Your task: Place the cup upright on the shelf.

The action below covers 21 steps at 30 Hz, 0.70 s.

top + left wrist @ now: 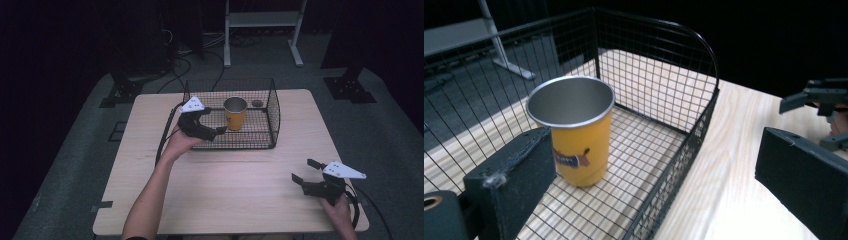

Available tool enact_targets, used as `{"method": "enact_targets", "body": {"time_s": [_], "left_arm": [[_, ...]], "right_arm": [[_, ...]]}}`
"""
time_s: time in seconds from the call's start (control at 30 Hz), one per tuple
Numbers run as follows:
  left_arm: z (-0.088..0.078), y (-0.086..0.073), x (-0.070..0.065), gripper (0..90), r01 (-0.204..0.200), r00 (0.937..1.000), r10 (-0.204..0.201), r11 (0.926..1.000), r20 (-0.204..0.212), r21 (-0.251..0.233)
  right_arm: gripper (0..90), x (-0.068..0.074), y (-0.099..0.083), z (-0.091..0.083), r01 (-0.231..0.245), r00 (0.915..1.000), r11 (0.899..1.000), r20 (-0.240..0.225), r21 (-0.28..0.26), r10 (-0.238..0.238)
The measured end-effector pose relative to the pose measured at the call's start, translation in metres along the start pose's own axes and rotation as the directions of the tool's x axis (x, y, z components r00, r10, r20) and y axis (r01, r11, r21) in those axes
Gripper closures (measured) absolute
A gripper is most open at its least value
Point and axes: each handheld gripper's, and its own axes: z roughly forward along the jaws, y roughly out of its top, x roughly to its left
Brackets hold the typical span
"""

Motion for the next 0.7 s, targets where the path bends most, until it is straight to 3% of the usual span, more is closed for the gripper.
{"method": "enact_targets", "body": {"time_s": [0.7], "left_arm": [[-0.021,-0.018,-0.012,2.4,0.009,0.9999,-0.009,0.9998,-0.004,-0.019]], "right_arm": [[13.1,0.0,0.0,0.0,-0.004,1.0,1.0,0.005,-0.001,0.004]]}}
